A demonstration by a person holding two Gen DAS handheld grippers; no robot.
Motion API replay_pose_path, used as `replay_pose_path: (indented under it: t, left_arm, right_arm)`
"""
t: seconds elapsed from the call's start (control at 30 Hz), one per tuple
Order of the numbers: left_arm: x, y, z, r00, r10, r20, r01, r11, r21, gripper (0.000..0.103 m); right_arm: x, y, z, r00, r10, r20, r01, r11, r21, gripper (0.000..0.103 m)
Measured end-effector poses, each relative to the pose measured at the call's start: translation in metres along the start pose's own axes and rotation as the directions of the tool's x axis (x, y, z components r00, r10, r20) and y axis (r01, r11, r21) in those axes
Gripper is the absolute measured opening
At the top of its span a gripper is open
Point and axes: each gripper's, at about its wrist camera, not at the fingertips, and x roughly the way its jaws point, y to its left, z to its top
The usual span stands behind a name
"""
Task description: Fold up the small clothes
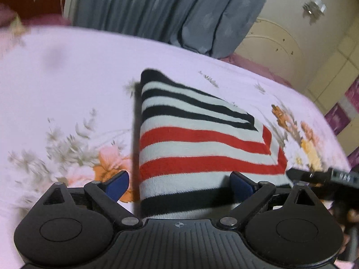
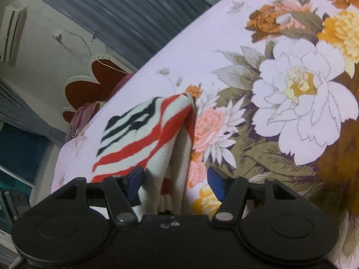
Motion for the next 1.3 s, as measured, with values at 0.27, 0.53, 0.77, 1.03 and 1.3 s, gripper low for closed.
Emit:
replay_pose_path:
  t: [0.27, 0.53, 0.77, 1.03, 1.3]
  left_arm:
    - [0.013, -0.002, -0.005, 0.999, -0.024, -0.022, 0.024, 1.000, -0.006, 0.095]
    - [0.011, -0.005, -0.002, 1.000, 0.006, -0.007, -0.005, 0.999, 0.037, 0.095]
    - [0.010, 0.001, -0.003, 1.000, 0.009, -0.026, -0.008, 1.000, 0.029, 0.096]
    - [0.012, 0.000, -0.004, 0.999, 0.018, -0.033, -0.017, 1.000, 0.019, 0.096]
    - [0.011, -0.001, -0.003, 0.999, 0.033, -0.034, -0.033, 0.999, 0.024, 0.096]
  right_arm:
    - [0.012, 0.008, -0.005, 0.998, 0.051, -0.037, -0.052, 0.998, -0.018, 0.043]
    - [0.008, 0.047, -0.007, 0.997, -0.048, 0.061, 0.061, 0.972, -0.226, 0.012]
    - [0.023, 0.045, -0.004, 0.996, -0.088, 0.011, 0.088, 0.965, -0.246, 0.013]
    - [0.020, 0.052, -0.005, 0.993, -0.112, 0.020, 0.114, 0.958, -0.264, 0.022]
    - [0.012, 0.048, -0.007, 0.990, -0.135, 0.028, 0.138, 0.957, -0.257, 0.047]
